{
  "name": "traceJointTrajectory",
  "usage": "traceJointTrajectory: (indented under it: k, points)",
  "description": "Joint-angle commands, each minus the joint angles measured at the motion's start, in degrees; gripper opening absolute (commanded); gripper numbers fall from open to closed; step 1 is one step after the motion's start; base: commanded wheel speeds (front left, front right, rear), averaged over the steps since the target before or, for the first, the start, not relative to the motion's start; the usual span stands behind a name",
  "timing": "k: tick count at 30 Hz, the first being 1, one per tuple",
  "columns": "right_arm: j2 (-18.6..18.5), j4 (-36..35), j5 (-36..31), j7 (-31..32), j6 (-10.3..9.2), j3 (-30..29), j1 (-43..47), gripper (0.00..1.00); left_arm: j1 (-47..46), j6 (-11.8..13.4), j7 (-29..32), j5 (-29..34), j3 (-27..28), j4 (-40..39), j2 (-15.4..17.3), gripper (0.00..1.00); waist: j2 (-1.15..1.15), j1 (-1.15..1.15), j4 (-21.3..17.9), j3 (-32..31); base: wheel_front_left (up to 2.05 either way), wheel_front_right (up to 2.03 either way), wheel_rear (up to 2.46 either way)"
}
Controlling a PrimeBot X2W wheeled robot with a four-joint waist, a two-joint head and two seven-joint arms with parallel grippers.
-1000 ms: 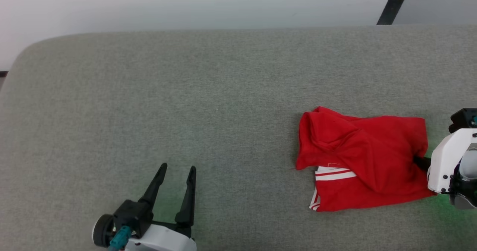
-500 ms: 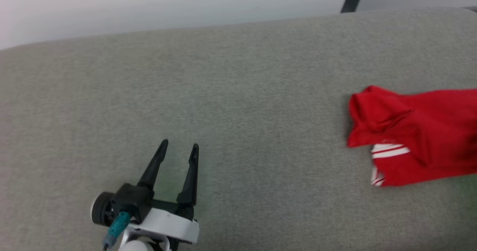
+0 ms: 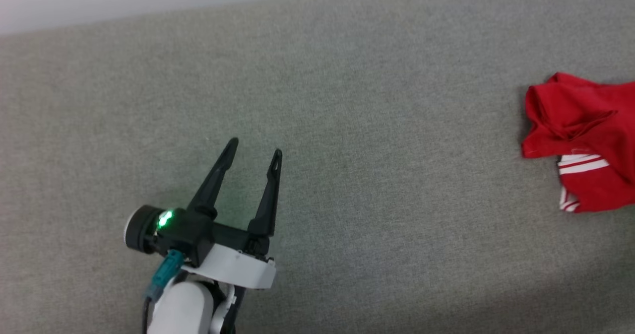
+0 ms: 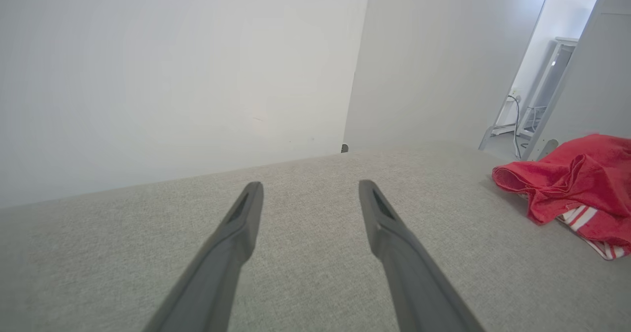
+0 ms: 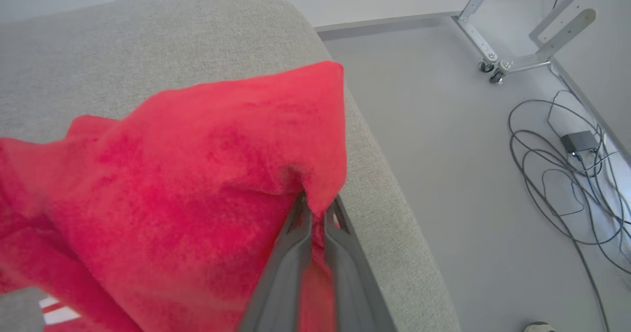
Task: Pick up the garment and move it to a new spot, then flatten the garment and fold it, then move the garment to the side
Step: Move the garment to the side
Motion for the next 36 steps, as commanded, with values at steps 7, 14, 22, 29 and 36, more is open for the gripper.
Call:
traceJointTrajectory:
  k: [7, 14, 22, 29, 36]
  points:
    - [0.42, 5.10, -6.13, -5.39, -0.11, 2.48, -6.10, 0.00, -2.41, -0.15, -0.07, 1.17, 0.24, -1.28, 1.29, 1.00, 0.00, 0.00, 0.76, 4.67, 0.00, 0.00, 0.00]
    - [2.16, 10.99, -9.60, -8.21, -0.12, 4.26, -9.88, 0.00, -3.10, 0.32, -0.07, 1.97, 0.52, -3.21, 1.35, 1.00, 0.00, 0.00, 1.56, 6.11, 0.00, 0.00, 0.00]
    - [3.52, 14.70, -9.57, -10.13, -0.12, 5.63, -9.95, 0.91, -2.41, 0.84, -0.08, 1.72, 1.01, -4.65, 0.75, 1.00, 0.00, 0.00, 1.93, 4.24, 0.00, 0.00, 0.00]
    - [3.44, 15.18, -10.61, -12.08, -0.12, 8.46, -8.44, 1.00, 0.44, 1.21, -0.08, 1.99, 1.93, -4.05, 0.59, 1.00, 0.00, 0.00, 3.06, -1.21, 0.00, 0.00, 0.00]
    - [6.94, 11.14, -8.68, -13.46, -0.12, 12.29, -5.12, 1.00, 4.30, 1.30, -0.07, 0.77, 4.09, -1.95, 0.12, 1.00, 0.00, 0.00, 4.80, -7.97, 0.00, 0.00, 0.00]
